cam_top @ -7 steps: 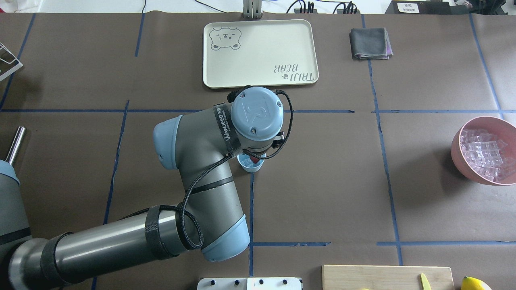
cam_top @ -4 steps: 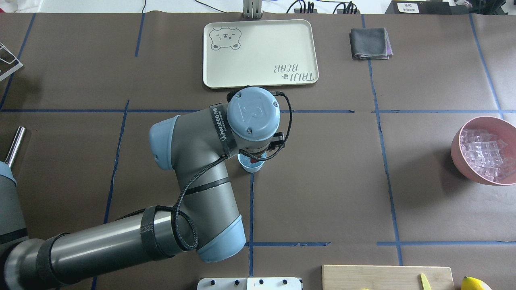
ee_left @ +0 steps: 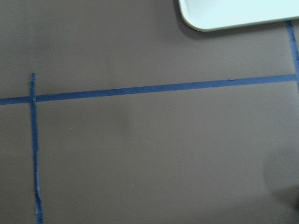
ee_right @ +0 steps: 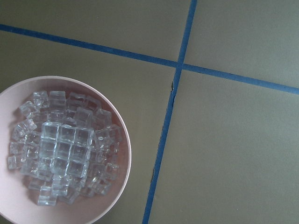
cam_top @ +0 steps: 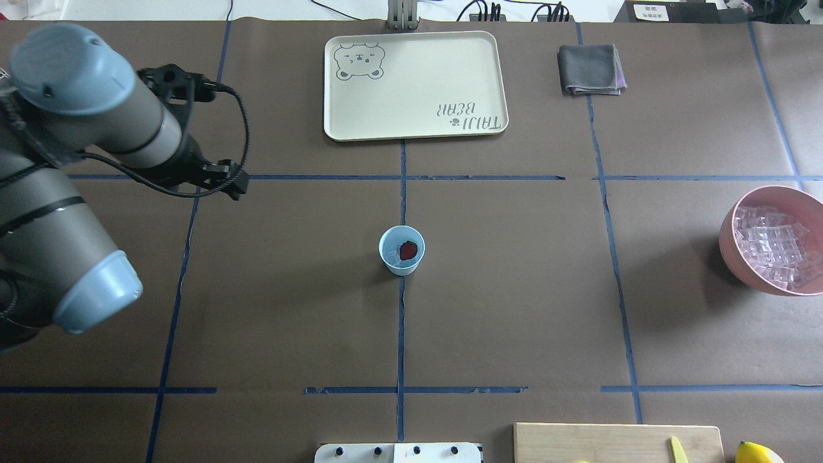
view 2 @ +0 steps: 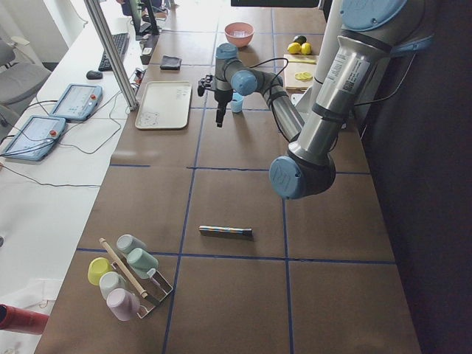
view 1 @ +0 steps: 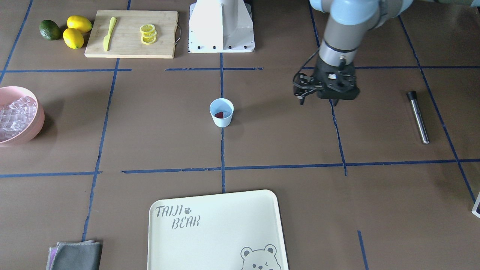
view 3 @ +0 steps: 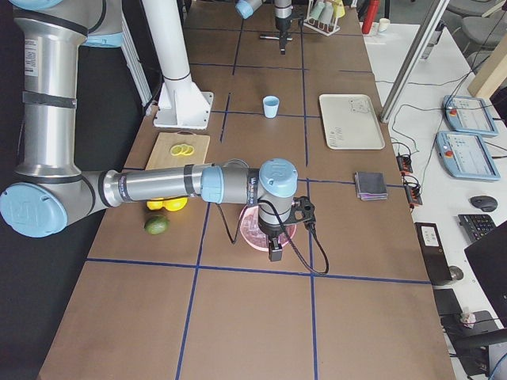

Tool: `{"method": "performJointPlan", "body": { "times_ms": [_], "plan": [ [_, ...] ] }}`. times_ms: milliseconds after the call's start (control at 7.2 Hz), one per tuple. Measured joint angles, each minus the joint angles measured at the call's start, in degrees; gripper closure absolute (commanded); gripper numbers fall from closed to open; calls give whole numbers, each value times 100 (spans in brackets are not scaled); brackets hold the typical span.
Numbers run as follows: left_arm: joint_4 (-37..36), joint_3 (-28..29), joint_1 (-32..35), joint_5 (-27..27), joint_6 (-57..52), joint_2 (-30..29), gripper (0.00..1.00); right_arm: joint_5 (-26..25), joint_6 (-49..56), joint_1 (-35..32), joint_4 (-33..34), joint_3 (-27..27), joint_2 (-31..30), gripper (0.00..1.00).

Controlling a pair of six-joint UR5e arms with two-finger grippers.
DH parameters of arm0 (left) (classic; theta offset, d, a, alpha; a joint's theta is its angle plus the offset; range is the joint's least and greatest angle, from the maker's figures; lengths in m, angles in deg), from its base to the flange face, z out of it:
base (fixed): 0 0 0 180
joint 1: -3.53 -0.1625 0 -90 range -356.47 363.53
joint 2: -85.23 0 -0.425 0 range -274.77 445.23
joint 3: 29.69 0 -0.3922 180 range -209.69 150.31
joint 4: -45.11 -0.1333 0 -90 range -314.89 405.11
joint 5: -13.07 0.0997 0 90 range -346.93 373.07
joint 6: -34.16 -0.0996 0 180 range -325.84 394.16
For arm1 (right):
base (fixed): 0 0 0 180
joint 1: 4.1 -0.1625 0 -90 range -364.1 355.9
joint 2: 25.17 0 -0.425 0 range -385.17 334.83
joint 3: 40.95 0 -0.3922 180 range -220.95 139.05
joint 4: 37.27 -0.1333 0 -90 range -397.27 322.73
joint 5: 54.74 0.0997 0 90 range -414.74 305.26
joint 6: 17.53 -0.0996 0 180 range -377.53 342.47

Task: Mash ice and strawberries in cup
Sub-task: 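Withdraw the left gripper back toward the steel muddler, then grasp the steel muddler upright with the left gripper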

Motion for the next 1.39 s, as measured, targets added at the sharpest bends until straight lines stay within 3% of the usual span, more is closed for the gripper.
{"method": "performJointPlan", "body": {
  "times_ms": [417,695,973,1390],
  "plan": [
    [91,30,1412,-531,-2364,1386,0,0,0,0,0,13,-9,1],
    [977,733,2033,-770,-3367,2109,0,0,0,0,0,8,-9,1],
    [2542,1935,2249,-1206,-3271,2373,0,0,0,0,0,10,-10,1],
    [4804,3324,2160,-1279,-1915,2369,0,0,0,0,0,13,-8,1]
  ]
}}
